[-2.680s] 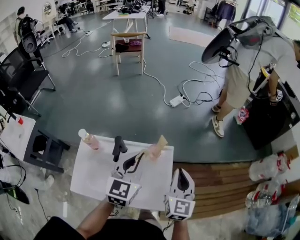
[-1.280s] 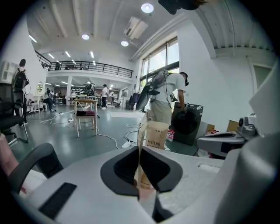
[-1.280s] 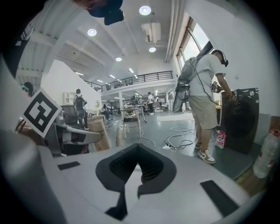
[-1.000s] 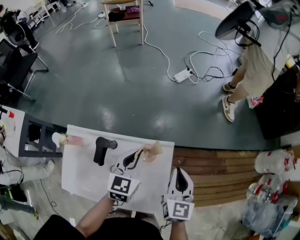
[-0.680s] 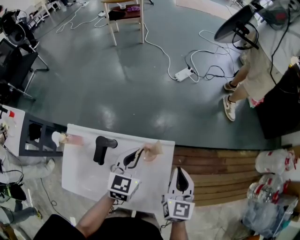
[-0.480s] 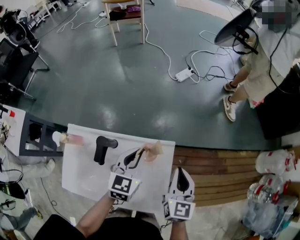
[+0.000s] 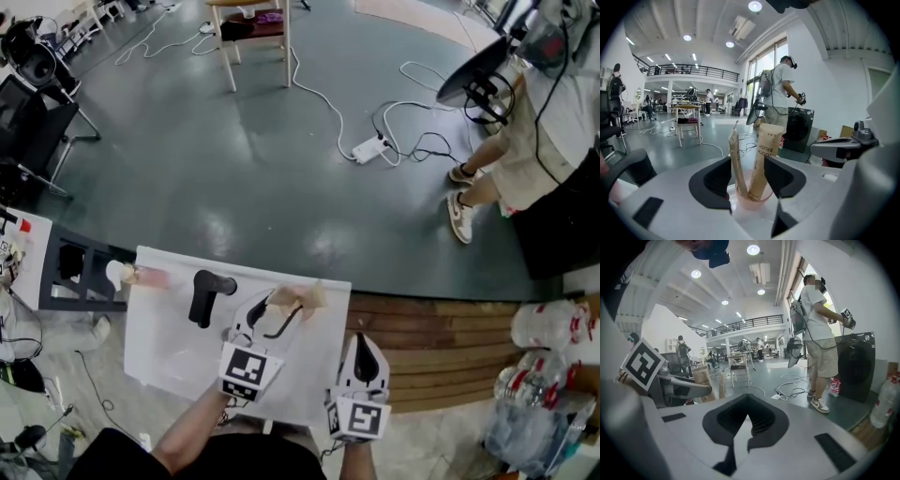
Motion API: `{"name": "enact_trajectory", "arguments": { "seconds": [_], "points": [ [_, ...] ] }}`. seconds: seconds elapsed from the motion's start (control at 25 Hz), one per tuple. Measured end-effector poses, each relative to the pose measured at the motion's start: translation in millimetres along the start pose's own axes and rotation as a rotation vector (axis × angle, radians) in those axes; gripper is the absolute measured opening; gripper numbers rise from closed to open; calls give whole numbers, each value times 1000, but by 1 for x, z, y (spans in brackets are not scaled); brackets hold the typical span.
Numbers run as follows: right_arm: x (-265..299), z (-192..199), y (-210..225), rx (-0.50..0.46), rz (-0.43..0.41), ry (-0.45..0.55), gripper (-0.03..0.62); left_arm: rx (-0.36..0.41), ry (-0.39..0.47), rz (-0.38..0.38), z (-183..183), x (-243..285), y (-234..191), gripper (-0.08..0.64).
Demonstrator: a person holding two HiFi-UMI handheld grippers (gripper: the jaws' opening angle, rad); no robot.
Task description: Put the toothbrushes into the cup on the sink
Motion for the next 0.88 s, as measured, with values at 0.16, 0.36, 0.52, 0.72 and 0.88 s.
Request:
{"name": "enact_trajectory", "arguments": {
  "seconds": [0.16, 0.36, 0.52, 0.72, 0.88],
  "points": [
    [-1, -3, -1, -7, 1, 14, -2, 6, 2, -3, -3, -4, 0, 203],
    [-12, -13, -6, -16, 3, 37, -2, 16, 20, -18, -10, -20, 2, 202],
    [-26, -25, -11, -31, -3, 63, -2, 26, 42, -33, -19, -41, 8, 202],
    [-54, -37, -23, -50, -15, 93, -2, 43, 88, -52, -32, -77, 20, 199],
    [-72, -52, -32, -55, -35, 138, -2, 54, 131, -68, -47, -105, 30, 195]
  ]
}}
Point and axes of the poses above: the fingertips, and each gripper's own axes: x forward along the fingers, y to its right, z out of its underside, the point moved 1 cm from there along -x, backward along the fingers, and after that the axes turned 13 degrees about z, right-handed, at the moved point
